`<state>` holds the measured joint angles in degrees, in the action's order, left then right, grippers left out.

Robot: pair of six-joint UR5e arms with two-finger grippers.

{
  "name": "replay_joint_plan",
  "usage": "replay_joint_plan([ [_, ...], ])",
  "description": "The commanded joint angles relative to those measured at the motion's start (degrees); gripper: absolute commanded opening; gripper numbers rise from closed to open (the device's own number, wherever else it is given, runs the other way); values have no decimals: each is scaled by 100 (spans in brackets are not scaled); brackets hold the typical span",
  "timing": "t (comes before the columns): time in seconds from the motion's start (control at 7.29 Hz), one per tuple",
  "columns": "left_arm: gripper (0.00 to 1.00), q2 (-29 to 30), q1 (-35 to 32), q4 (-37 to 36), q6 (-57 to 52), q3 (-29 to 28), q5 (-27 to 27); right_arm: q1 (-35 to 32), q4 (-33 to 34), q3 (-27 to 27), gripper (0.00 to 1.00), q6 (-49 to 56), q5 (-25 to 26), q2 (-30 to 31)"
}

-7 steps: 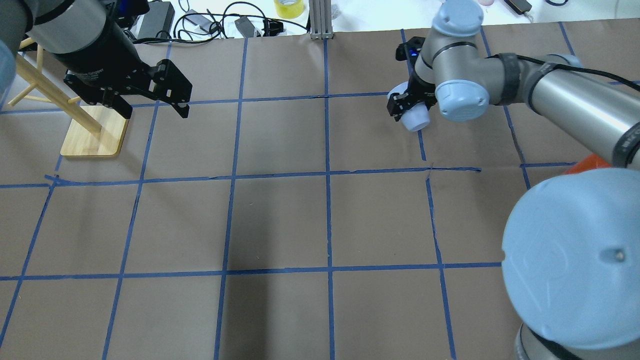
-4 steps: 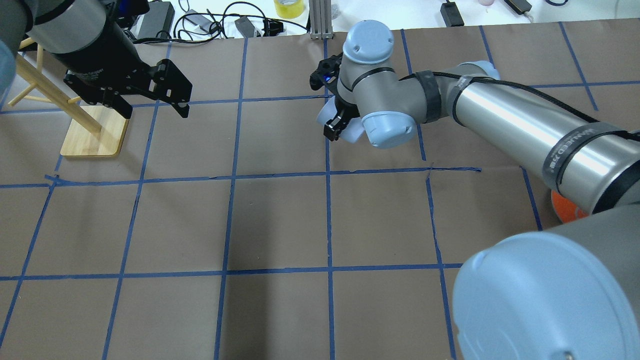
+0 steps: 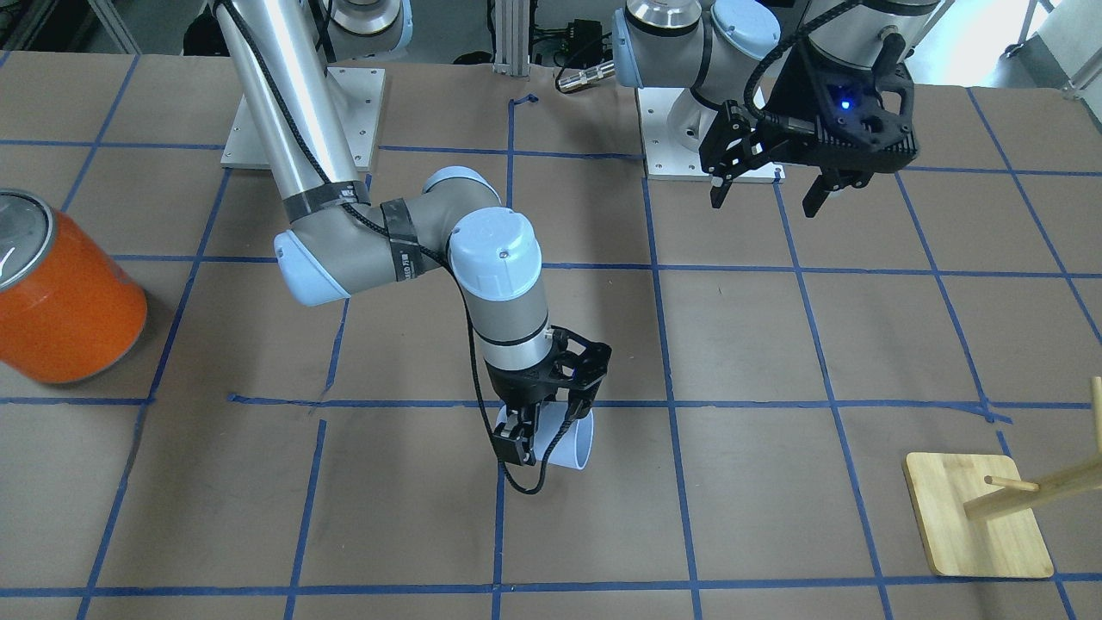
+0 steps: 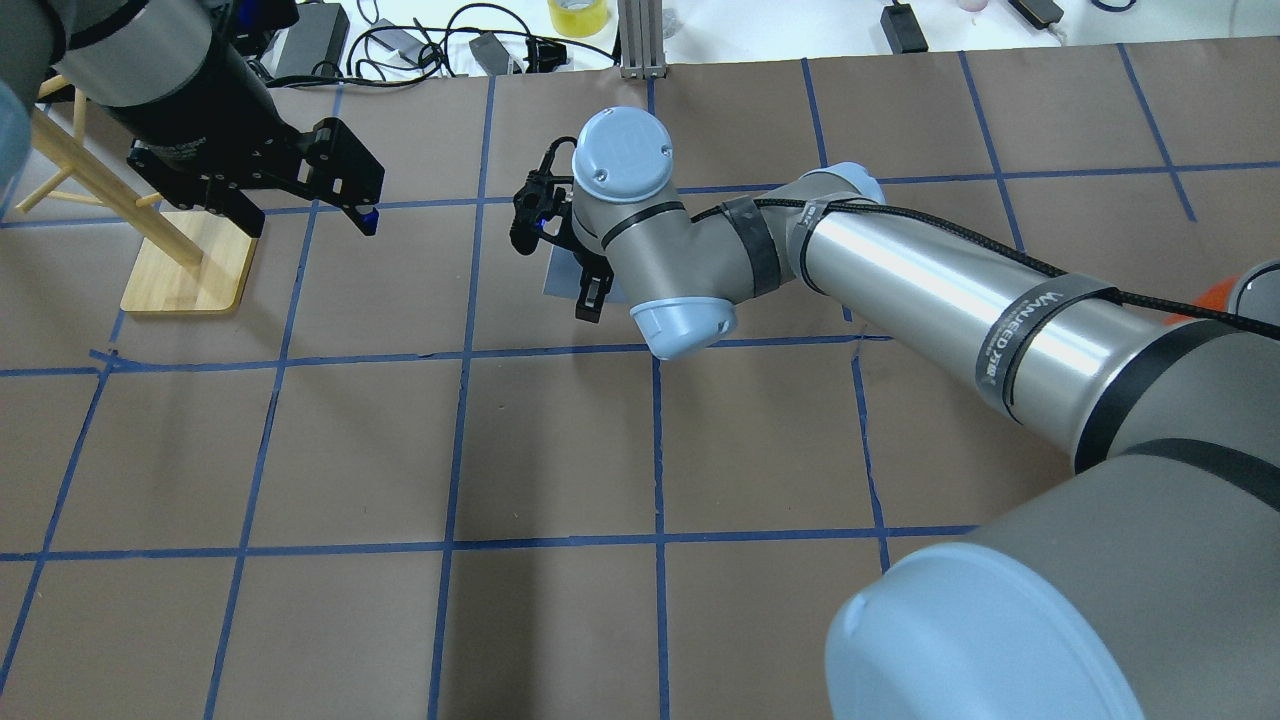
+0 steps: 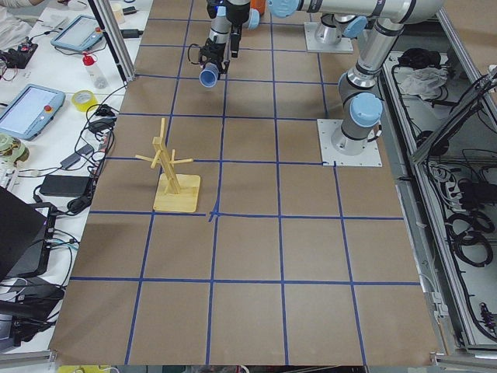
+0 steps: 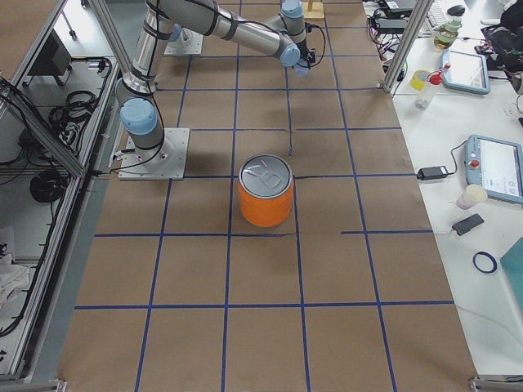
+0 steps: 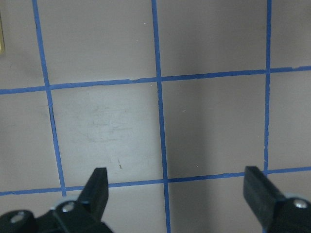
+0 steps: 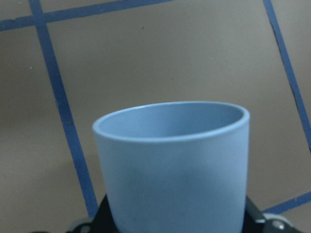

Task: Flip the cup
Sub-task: 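Carry the cup with the right gripper toward the left arm and lower it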

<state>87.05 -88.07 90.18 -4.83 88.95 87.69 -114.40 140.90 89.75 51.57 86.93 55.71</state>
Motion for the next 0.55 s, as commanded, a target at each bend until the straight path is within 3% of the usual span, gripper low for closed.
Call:
replay_joint_plan([
  [0.0,100,-4,0,0,0,0,2,-56,-1,-10,68,116,26,-252],
  [0.14,100,-4,0,0,0,0,2,-83,-70,-54,68,134,17,-358],
  [0.27,100,5,0,0,0,0,-6,-144,-828,-202,68,160,35,-263],
  [0.41,100,-4,0,0,0,0,-7,-170,-1027,-317,69,160,113,-288],
])
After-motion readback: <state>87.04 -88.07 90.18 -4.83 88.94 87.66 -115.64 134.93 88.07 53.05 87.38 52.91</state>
